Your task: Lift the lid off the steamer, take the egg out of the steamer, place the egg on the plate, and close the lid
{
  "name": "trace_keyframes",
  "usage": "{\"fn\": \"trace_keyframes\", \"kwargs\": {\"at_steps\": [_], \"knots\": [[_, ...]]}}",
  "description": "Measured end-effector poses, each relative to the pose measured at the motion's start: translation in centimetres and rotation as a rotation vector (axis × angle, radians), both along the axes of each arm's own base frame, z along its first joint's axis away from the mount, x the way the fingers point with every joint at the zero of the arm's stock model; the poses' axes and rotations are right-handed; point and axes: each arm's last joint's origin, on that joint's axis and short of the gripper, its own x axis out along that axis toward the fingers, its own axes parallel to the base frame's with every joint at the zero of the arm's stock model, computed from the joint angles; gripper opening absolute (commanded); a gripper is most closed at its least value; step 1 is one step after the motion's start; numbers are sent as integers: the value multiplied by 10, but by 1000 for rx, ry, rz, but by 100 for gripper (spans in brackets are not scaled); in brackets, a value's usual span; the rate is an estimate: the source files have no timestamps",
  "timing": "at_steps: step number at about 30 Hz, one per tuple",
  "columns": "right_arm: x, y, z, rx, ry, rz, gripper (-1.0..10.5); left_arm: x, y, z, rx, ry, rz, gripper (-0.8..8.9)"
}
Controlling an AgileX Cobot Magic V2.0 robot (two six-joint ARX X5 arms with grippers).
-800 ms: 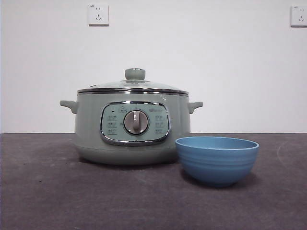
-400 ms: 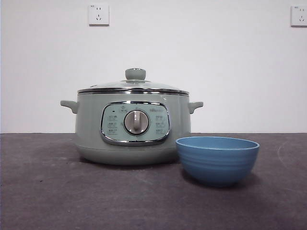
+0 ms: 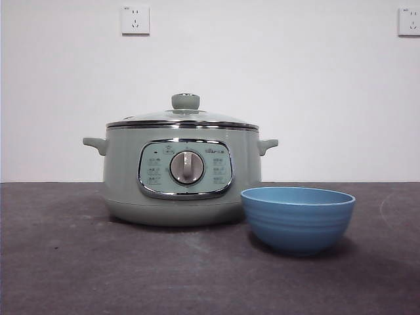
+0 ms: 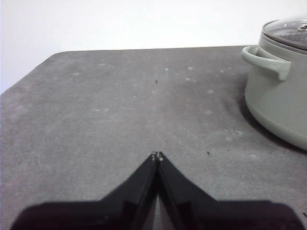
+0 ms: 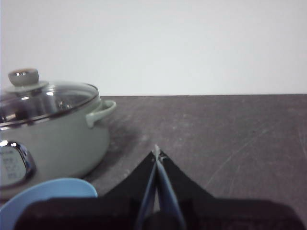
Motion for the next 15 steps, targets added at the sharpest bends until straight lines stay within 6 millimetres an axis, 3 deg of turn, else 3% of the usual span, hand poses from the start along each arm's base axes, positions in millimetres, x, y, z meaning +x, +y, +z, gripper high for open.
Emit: {"fn": "trace_keyframes", "kwargs": {"at_steps": [9, 15], "knots": [[-2, 0, -19, -28, 166, 1, 1, 0, 0, 0, 0, 0, 0, -3], [-2, 0, -20, -37, 169, 2, 1, 0, 0, 0, 0, 0, 0, -3]]}}
